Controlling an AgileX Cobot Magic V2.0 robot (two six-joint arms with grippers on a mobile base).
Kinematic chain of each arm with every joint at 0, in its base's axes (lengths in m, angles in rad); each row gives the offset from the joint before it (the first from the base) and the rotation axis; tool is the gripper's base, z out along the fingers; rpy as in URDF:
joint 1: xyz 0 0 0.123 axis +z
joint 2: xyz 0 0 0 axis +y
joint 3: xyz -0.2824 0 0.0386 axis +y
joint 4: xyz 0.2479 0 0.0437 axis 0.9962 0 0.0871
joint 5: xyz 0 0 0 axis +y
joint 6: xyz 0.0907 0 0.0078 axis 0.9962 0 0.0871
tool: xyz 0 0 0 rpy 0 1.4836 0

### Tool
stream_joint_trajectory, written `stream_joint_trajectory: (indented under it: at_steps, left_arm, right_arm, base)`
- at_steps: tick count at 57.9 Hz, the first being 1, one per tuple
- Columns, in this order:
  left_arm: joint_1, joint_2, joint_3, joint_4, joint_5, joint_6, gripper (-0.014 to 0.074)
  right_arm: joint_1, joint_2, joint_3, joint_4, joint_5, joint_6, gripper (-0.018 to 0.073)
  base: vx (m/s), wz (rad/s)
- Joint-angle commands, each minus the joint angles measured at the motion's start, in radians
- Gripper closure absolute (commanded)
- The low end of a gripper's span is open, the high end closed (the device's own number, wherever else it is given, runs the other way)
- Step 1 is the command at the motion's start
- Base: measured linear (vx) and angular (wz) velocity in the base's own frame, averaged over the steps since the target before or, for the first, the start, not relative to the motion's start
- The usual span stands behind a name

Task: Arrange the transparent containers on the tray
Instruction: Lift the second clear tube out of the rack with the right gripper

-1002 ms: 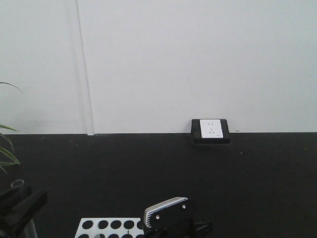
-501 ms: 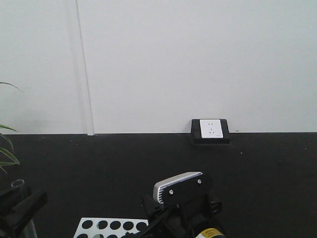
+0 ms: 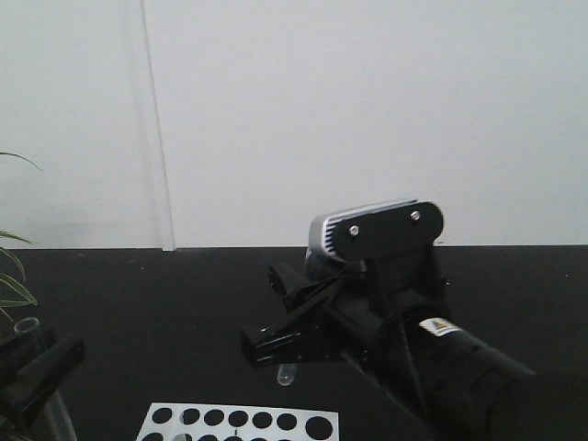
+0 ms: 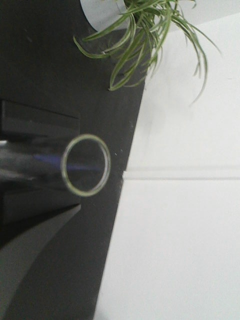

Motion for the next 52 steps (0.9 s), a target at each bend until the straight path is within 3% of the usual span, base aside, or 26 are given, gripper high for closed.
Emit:
stream_joint_trajectory:
  at_steps: [1, 14, 36, 52]
  left_arm:
    - [-0.005, -0.014, -0.051, -0.010, -0.088, -0.005, 0.0468]
    - [-0.005, -0.016, -0.145, -0.010, -0.040, -0.005, 0.0468]
    - [-0.005, -0.264, -0.170, -0.010, 0.206, -0.005, 0.0468]
    - [-0.005, -0.301, -0.170, -0.009, 0.256, -0.005, 0.0468]
  right_arm:
    - [-0.003, -0.083, -0.039, 0.138, -0.034, -0.209, 0.0358]
    - [-0.003, -0.207, -0.032, 0.541, -0.047, -0.526, 0.0358]
    - [-0.001, -0.470, 0.147, 0.535, -0.063, -0.570, 0.0358]
    - [-0.001, -0.458, 0.149, 0.533, -0.006, -0.636, 0.0358]
  base:
    - [0.00, 0.00]
    - [0.00, 0.00]
    - [0.00, 0.00]
    - [0.00, 0.00]
